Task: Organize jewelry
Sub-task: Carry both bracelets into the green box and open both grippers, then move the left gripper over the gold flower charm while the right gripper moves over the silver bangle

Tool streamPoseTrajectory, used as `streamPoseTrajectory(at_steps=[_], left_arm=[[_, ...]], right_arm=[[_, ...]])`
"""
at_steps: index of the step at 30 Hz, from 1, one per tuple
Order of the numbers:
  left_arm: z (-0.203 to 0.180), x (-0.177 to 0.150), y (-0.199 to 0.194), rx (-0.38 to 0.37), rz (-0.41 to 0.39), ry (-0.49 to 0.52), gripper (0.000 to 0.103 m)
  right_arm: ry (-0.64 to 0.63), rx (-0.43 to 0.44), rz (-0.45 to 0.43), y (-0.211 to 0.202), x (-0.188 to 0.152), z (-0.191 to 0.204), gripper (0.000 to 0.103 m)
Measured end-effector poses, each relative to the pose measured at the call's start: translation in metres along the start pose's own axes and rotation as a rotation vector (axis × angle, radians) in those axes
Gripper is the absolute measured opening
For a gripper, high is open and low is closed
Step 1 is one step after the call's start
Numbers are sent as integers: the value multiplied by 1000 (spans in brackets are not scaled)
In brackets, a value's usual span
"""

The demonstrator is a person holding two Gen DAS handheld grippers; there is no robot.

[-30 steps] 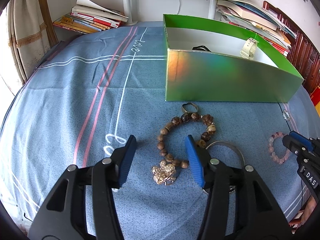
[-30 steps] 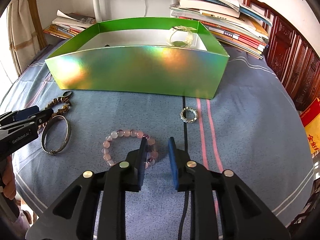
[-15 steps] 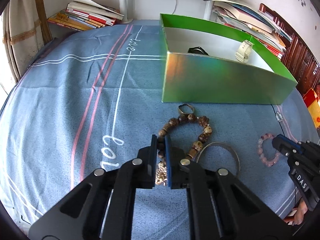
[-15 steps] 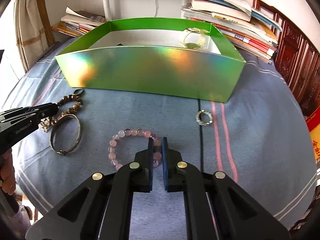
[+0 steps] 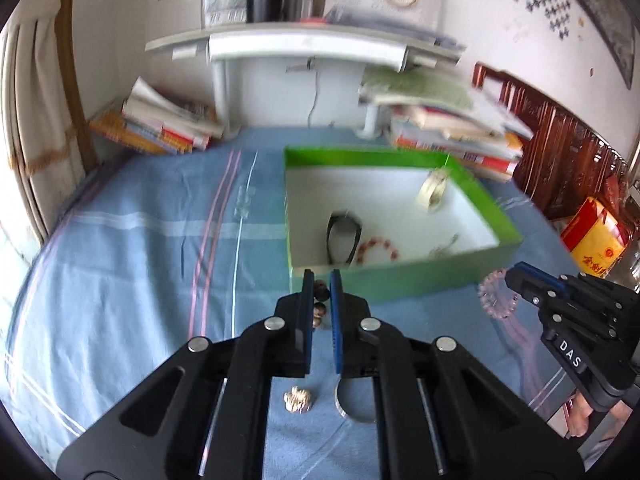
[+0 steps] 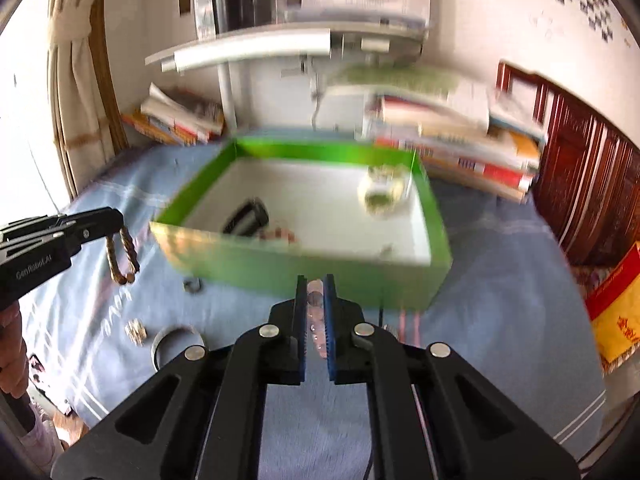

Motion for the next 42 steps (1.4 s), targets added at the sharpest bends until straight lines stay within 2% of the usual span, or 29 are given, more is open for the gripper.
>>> streamPoseTrajectory(at_steps=[4, 7, 10, 14, 20, 21, 23, 24, 25, 26, 30, 32, 35, 38, 42], left_arm=[[-9, 33, -5, -4, -54, 25, 8], [-15, 50, 9, -10, -52, 27, 8], [-18, 57, 33, 9, -21, 26, 8], [-16, 49, 70, 28, 38, 10, 8], [-12, 39, 97, 32, 82, -16, 8], [-12, 38, 98, 31, 79, -17, 9], [-10, 38, 96, 28, 75, -25, 10], [-9, 37, 92, 28, 67, -27, 16], [-8, 36, 87, 32, 60, -21, 21], [-7, 35, 82, 40, 51, -13, 31], [17, 10, 46, 156, 31, -6, 51], [31, -13, 35, 187, 62, -33, 55], [47, -52, 26, 181, 144, -75, 56], [58, -80, 23, 178, 217, -103, 57], [62, -96, 17, 181, 235, -80, 65]], right_arm=[[21, -23, -75, -3, 37, -11, 8], [32, -43, -83, 9, 52, -17, 8], [41, -71, -49, 31, 57, -26, 8], [70, -75, 17, 59, 49, -34, 8], [90, -76, 75, 85, 35, -36, 8], [95, -75, 75, 84, 34, -36, 10], [110, -65, 70, 78, 34, -38, 22], [119, -60, 61, 72, 33, -39, 31], [123, -60, 50, 64, 32, -40, 35], [122, -59, 45, 58, 30, -40, 35], [100, -12, 53, 29, 3, -28, 35], [86, 40, 97, 29, -16, -14, 35], [26, 149, 197, 42, -49, 24, 35], [-29, 221, 243, 51, -62, 56, 35], [-90, 252, 263, 59, -70, 83, 35]])
Point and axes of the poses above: each gripper's, at about its wrist camera, not at the fingertips, and y roughly the way its jaws point, z to its left, x to its top, the point moved 5 cm from there along y, roughly the way its jaws point, and after that the axes turned 3 degrees about -z, right-handed, at the moved point
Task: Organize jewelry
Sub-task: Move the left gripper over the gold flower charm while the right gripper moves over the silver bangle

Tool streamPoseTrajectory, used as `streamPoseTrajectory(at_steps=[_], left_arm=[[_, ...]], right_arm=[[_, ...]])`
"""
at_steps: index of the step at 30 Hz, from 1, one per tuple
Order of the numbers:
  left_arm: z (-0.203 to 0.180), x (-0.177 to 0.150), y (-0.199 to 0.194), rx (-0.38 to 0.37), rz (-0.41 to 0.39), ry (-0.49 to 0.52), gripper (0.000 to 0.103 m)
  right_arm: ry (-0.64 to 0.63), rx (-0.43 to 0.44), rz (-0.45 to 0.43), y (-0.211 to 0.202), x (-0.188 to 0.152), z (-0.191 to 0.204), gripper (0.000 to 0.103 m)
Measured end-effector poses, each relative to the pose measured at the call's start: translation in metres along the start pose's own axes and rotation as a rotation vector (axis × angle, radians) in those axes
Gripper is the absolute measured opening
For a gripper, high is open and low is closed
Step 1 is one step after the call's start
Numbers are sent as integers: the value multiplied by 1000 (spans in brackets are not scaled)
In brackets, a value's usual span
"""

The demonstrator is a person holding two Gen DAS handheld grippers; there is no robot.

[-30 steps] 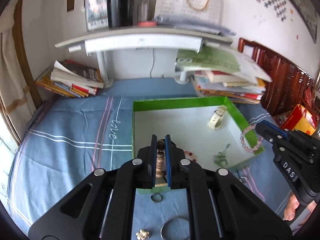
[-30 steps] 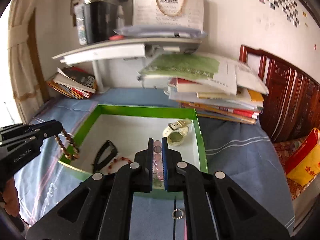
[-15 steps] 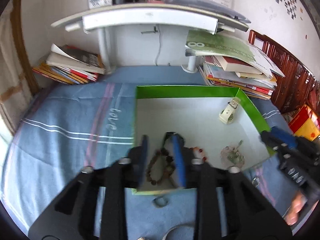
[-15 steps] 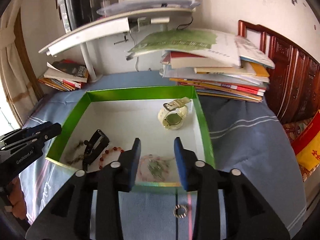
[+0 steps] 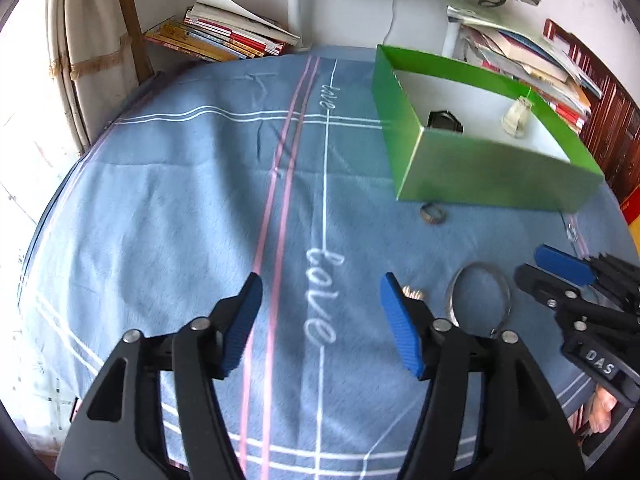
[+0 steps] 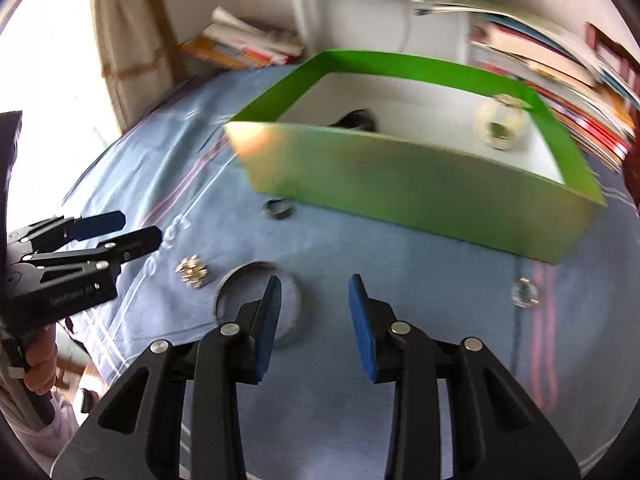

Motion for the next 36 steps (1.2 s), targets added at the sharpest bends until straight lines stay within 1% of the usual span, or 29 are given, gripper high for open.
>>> streamPoseTrajectory(at_steps=[2, 3, 4, 7, 10, 14, 16, 17, 19, 20, 21, 22, 24, 26, 29, 30, 31, 33, 36], left_arm=[[0, -5, -3, -20, -2, 9, 65], [-1, -7, -5, -34, -4, 16, 66], [-3, -9, -7, -47, -5, 24, 67], [-13, -14, -5, -73, 2, 45, 69], [-24, -18, 1, -94, 17, 64, 69], [-37, -18, 12, -111, 26, 71, 68], [-39, -18, 17, -101, 33, 55, 51], [-41, -18, 21, -94, 43, 45, 40], [-45, -16, 22, -77, 30, 44, 37], [-48, -16, 23, -83, 32, 48, 34], [-52, -16, 23, -88, 28, 54, 33], [-56, -16, 23, -90, 24, 61, 33], [-61, -17, 23, -78, 16, 77, 32], [-67, -18, 22, -70, 6, 97, 32], [-70, -18, 22, -76, 3, 102, 34], [-69, -18, 22, -77, 3, 101, 34], [-68, -18, 22, -79, 2, 97, 35], [-66, -18, 22, -74, 1, 90, 41], [-63, -19, 22, -64, -2, 85, 47]], right_arm=[[-24, -12, 20, 10, -1, 6, 35], [-35, -20, 25, 13, -1, 8, 31], [-49, -40, 37, 18, -2, 9, 15], [-52, -95, 27, 18, -2, 3, 5], [-12, -168, 32, 11, -7, -17, 4], [59, -239, 30, -9, -25, -46, 4], [99, -281, 36, -21, -37, -61, 4], [118, -291, 39, -27, -42, -68, 4], [144, -288, 36, -35, -50, -75, 11], [150, -283, 29, -36, -51, -77, 13], [151, -278, 19, -37, -51, -79, 17], [150, -276, 8, -37, -49, -81, 18], [156, -268, -6, -31, -45, -82, 18], [157, -242, -21, -25, -41, -81, 18], [130, -253, -28, -24, -39, -72, 18], [125, -248, -23, -24, -39, -70, 16], [120, -244, -18, -23, -38, -69, 11], [111, -236, 2, -24, -40, -66, 7], [101, -238, 19, -26, -44, -62, 6]])
Point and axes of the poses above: each gripper's, at about its wrist camera, not at the fingertips, and y roughly the way its jaws point, z to its left, x to its top, the point moved 5 cm from there along y, roughly the way its jaws point, and after that the axes turned 3 degrees about -z, right-handed, at the moved point
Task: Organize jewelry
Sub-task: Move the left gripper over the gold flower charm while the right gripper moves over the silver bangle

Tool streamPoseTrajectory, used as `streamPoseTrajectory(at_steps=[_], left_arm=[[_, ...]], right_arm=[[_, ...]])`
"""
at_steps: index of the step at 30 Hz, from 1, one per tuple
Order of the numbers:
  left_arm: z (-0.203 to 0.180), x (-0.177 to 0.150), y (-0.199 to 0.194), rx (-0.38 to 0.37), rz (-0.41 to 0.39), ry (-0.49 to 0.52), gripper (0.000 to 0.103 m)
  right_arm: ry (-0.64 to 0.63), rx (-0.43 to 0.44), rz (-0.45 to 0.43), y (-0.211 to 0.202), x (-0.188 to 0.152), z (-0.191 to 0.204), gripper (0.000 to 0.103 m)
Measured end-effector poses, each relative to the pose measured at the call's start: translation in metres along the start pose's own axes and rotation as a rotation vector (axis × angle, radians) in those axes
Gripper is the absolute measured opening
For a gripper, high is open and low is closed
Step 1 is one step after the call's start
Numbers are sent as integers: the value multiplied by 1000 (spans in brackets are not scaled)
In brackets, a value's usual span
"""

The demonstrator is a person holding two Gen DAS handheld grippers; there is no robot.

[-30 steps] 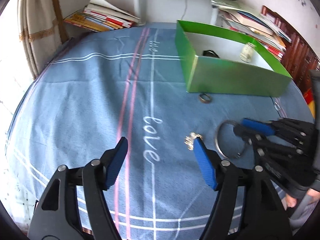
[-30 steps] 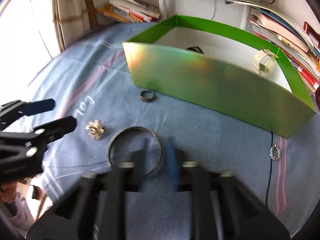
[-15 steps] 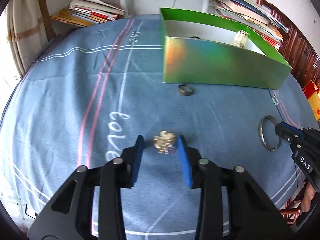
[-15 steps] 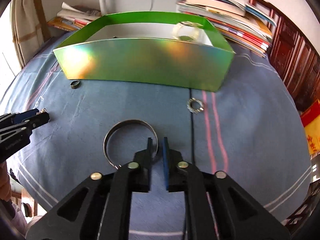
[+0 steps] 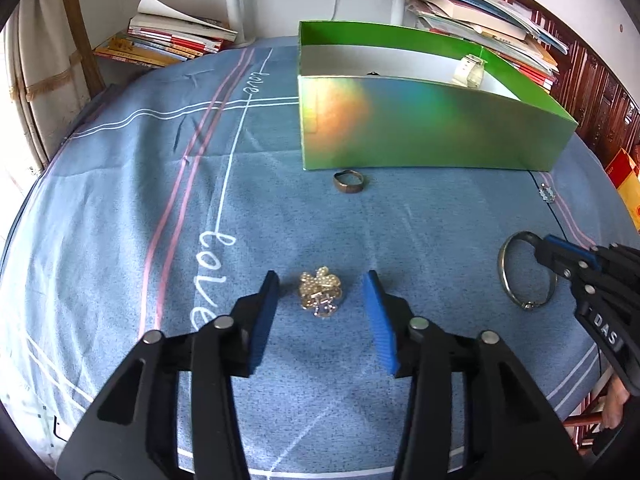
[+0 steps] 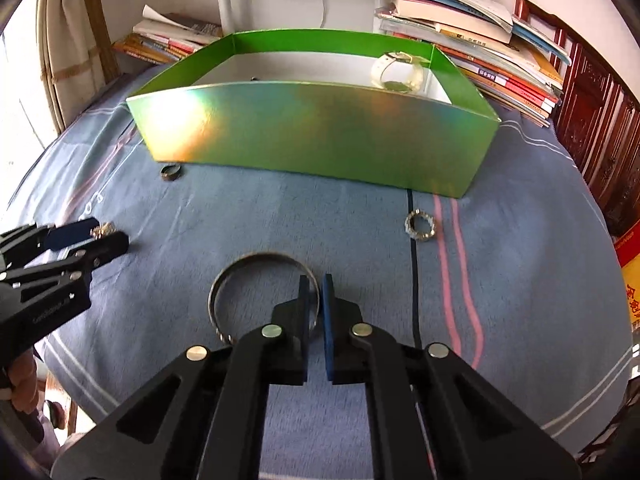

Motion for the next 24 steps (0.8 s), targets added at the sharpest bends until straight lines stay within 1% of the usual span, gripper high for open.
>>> streamPoseTrajectory(at_steps=[3, 6, 7, 8, 10, 11, 21, 23, 24], left_arm=[[2, -1, 0, -1, 0, -4, 49], [3, -1, 0, 0, -1, -5, 53], [3, -1, 0, -1, 0, -4, 53], [3, -1, 0, 0, 0, -4, 54], [3, -1, 0, 1, 0, -5, 56], [3, -1, 0, 0, -1, -6, 56], [3, -1, 0, -2, -3, -4, 59], [3, -1, 0, -2, -3, -5, 59], [3, -1, 0, -2, -4, -5, 59]], right_arm=[[-6, 18, 9, -3, -4, 4, 6], [-9, 31, 0, -4, -3, 7, 8], [-9, 31, -6, -5, -2, 7, 12], [-4, 30, -16, -5, 0, 7, 14], [3, 20, -22, -4, 3, 5, 20], [6, 14, -25, -2, 4, 4, 21], [-12, -12, -25, 8, 7, 8, 21], [-10, -11, -25, 8, 6, 7, 17], [-10, -9, -24, 7, 6, 7, 12]])
Point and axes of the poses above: each gripper's, at about its wrist camera, not at the fingertips, and y roughly the way its jaws point, z to its left, x to its top, the point moved 5 cm from there along y, roughly the way its jaws point, and after that the axes turned 3 degrees about -z, right-handed, at the moved point
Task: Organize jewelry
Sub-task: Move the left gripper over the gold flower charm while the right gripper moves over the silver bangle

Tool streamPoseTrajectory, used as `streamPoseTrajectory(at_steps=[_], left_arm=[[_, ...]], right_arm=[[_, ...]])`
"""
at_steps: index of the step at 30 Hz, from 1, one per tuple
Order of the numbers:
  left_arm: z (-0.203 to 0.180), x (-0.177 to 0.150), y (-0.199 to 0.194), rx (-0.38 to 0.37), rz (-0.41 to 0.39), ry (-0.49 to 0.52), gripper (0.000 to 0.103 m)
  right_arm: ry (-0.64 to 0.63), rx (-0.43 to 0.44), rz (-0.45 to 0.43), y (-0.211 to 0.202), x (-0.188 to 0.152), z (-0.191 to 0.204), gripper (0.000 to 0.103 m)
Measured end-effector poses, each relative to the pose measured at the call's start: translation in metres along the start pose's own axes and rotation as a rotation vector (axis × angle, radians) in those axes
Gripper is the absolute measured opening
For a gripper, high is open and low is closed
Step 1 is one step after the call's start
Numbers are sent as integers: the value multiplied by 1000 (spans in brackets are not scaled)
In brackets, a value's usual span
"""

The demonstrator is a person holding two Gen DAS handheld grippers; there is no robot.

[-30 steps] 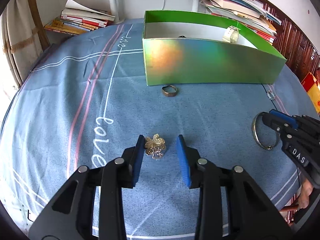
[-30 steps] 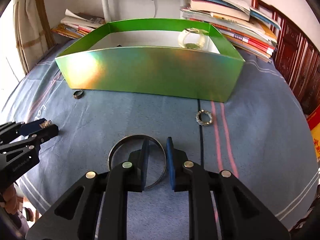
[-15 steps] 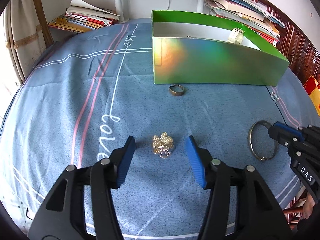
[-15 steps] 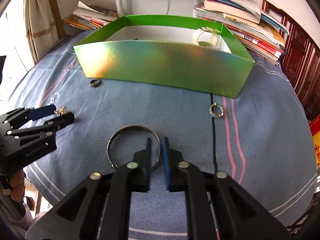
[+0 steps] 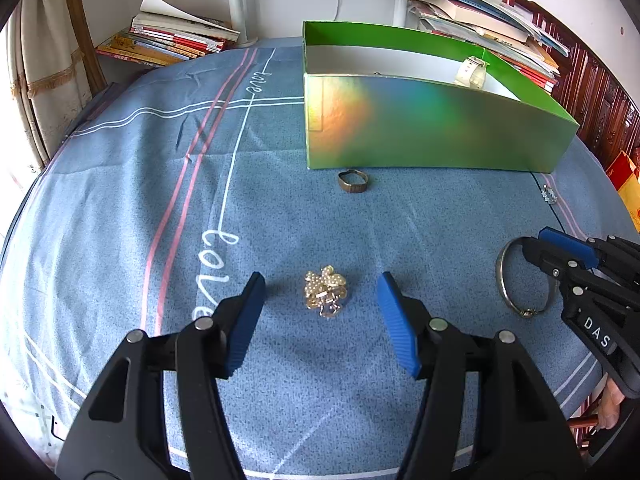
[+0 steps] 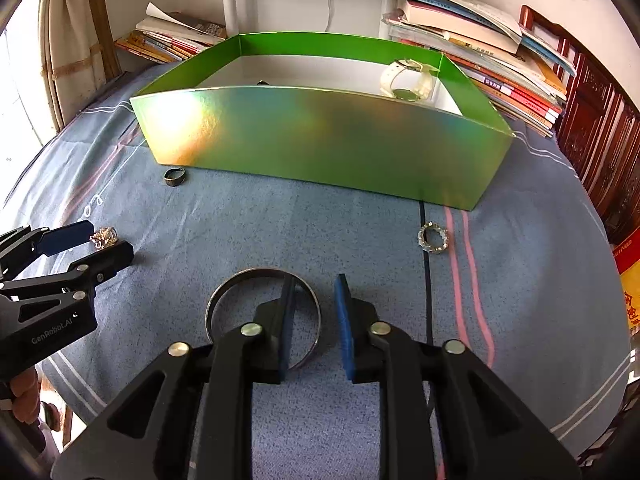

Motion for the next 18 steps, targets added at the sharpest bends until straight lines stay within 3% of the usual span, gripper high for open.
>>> streamPoseTrajectory(at_steps=[5, 10, 15, 18], left_arm=[[0, 0, 0, -2, 2, 1, 60], [0, 1, 1, -2, 2, 2, 61], [-1, 1, 1, -2, 2, 1, 63], [-1, 1, 1, -2, 2, 1, 63]], right_arm=[[35, -36, 5, -1, -1, -12, 4], [89, -76, 15, -1, -2, -29, 4], [74, -53, 16, -3, -5, -24, 4], [70, -47, 12, -2, -4, -21, 11]])
Point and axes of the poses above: each gripper's, at about its wrist camera, not at the fingertips, and y roughly the way its jaws point, z to its left, x to its top, the point moved 5 cm from there along y, roughly the way its jaws point, and after that the axes turned 3 degrees about -z, right-handed, at the moved point
